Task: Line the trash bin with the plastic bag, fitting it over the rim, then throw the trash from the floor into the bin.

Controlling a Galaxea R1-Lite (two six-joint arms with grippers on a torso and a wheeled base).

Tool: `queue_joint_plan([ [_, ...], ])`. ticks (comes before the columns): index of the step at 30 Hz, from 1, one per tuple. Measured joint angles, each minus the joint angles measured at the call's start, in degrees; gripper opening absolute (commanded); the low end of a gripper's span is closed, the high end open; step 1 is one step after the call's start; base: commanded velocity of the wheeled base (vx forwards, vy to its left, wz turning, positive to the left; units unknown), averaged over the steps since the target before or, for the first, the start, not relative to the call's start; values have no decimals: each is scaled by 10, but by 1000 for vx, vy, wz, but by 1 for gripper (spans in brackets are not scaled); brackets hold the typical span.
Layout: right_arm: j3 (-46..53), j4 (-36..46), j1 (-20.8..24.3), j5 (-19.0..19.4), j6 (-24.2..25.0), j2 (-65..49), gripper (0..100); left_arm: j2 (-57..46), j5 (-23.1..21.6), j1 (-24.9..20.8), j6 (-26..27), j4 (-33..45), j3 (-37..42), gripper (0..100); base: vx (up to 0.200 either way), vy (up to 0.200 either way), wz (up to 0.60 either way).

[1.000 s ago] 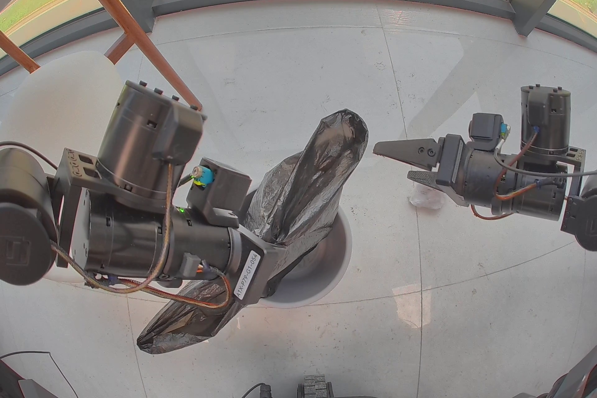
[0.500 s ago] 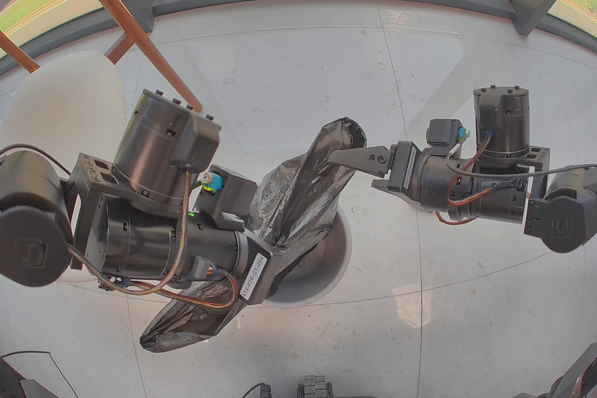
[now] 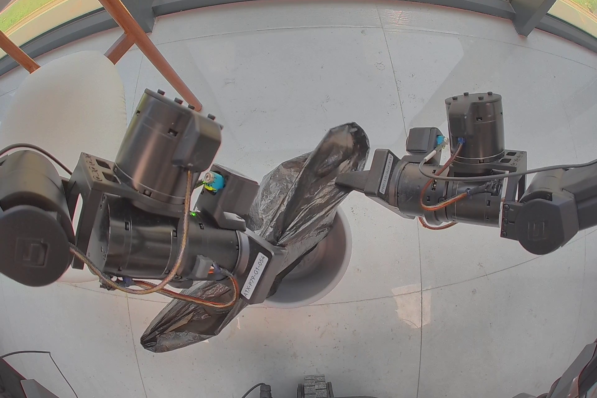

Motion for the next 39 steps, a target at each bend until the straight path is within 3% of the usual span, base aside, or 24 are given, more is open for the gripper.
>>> queue_joint_plan([
  [20, -10, 1, 16, -2, 6, 24, 0, 0, -1, -11, -2, 0, 2, 0, 0, 0, 0],
  [21, -9, 1, 15, -2, 5, 24, 0, 0, 0, -11, -2, 0, 3, 100, 0, 0, 0],
  [39, -11, 0, -7, -23, -3, 15, 0, 39, -2, -10, -33, -36, 4, 100, 0, 0, 0],
])
